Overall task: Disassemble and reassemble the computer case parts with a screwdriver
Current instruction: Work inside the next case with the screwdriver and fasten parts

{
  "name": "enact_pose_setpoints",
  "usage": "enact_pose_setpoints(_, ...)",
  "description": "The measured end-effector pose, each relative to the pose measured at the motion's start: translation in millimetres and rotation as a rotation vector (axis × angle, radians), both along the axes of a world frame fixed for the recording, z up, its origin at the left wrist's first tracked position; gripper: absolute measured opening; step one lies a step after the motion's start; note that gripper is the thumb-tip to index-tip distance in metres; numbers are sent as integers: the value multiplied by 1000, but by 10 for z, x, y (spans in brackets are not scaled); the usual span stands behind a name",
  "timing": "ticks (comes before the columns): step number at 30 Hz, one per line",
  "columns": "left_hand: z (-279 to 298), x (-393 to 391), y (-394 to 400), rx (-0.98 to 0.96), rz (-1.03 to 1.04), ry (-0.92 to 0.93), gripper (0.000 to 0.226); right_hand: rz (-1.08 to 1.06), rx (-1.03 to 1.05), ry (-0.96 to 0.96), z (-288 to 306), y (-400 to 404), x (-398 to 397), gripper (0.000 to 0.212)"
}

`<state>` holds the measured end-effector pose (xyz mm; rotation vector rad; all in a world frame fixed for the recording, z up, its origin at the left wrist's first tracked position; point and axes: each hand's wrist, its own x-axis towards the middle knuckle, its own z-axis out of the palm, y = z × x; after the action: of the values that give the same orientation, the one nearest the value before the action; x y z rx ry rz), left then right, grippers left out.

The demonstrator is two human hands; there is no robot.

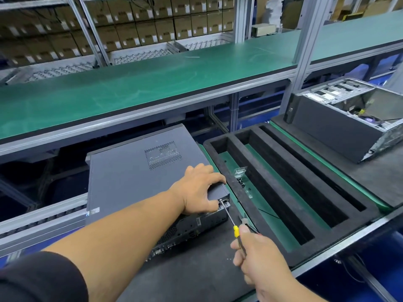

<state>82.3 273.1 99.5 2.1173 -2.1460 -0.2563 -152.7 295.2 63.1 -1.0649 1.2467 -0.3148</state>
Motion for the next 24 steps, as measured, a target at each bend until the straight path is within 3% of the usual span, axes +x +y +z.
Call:
enact_pose_setpoints(2,-3,3,-3,-3,-1,-2,60,94,-274,129,-19,-4,-33,38)
enact_pose_setpoints(4,-4,7,-2,-3,3,-11,60,86,-317,122,-27,-13,-59,33)
enact_pose_setpoints(8,-14,6,0,-5,11,-26,60,-115,365,-269,18,-97,-57,25)
enact_pose_setpoints(10,-28,7,-1,-9,9,-30,59,-83,468,-295,23,-95,-69,36)
enact_pose_setpoints(12,-38,13,-1,-16,10,-28,60,38,265,-178,11,-86,-73,41)
enact_pose_setpoints(15,-34,11,-6,-21,10,-24,62,101,-259,139,-1,-75,-93,23)
enact_pose_setpoints(17,-31,10,2,-29,10,-21,65,88,-348,155,24,-62,-75,20)
enact_pose_setpoints(18,-31,14,8,-33,11,-18,66,56,-245,83,22,-80,-76,26)
enact_pose_setpoints(21,-30,22,24,-36,10,-24,70,-131,480,-312,86,-181,-78,26)
enact_pose_setpoints(22,-24,22,24,-33,10,-29,72,-159,604,-369,121,-193,-86,28)
enact_pose_setpoints(24,-13,22,21,-27,13,-34,74,-66,467,-316,94,-205,-95,33)
